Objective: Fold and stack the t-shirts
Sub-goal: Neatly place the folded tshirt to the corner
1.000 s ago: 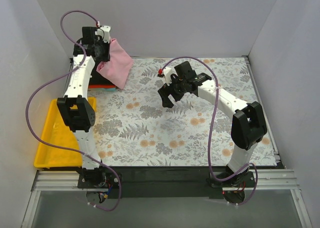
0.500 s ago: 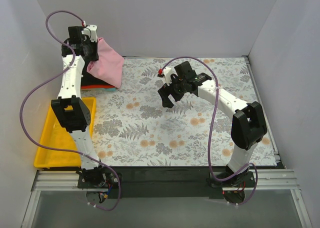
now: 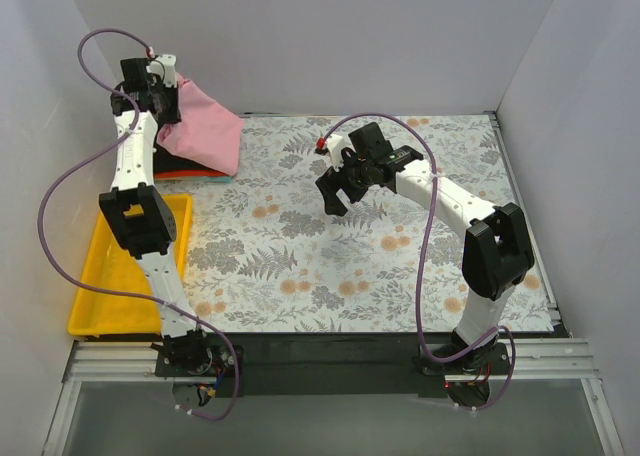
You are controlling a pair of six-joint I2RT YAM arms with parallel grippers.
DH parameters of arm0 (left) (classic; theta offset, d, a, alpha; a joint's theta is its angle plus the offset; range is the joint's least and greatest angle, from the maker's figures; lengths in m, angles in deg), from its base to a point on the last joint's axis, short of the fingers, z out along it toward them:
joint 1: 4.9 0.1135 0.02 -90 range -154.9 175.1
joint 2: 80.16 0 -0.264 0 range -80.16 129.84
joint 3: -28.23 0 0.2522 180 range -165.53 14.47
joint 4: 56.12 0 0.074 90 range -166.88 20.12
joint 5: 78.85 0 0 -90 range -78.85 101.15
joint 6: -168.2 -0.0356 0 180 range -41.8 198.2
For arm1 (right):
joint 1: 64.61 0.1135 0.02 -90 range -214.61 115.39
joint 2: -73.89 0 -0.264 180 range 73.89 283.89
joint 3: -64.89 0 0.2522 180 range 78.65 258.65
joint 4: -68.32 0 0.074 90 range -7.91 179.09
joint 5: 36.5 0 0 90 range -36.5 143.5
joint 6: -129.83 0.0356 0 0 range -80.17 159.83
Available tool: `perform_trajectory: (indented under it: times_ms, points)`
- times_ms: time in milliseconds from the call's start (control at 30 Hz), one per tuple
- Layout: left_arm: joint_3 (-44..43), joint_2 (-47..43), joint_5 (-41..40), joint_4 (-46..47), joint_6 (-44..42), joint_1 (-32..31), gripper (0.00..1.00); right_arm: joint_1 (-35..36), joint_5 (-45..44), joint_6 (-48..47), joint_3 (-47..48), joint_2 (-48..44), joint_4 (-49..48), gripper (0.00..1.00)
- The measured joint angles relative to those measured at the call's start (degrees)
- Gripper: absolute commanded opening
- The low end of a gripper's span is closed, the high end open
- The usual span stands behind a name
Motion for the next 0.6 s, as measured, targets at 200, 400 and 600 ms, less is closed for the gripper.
perform_trajectory:
  times_ms: [200, 400, 600]
  points:
    - [-0.44, 4.15, -0.72, 1.68, -0.42, 2.08, 0.0, 0.0, 0.02, 0.0, 0.0, 0.24, 0.0, 0.98]
    - [-0.44, 5.88, -1.46, 3.28, -0.09, 4.42, 0.0, 0.0, 0.17, 0.0, 0.02, 1.4, 0.02, 0.98]
    - [-0.44, 6.51, -1.97, 4.04, -0.7, 5.68, 0.44, 0.0, 0.63, 0.0, 0.04, 2.82, 0.31, 0.98]
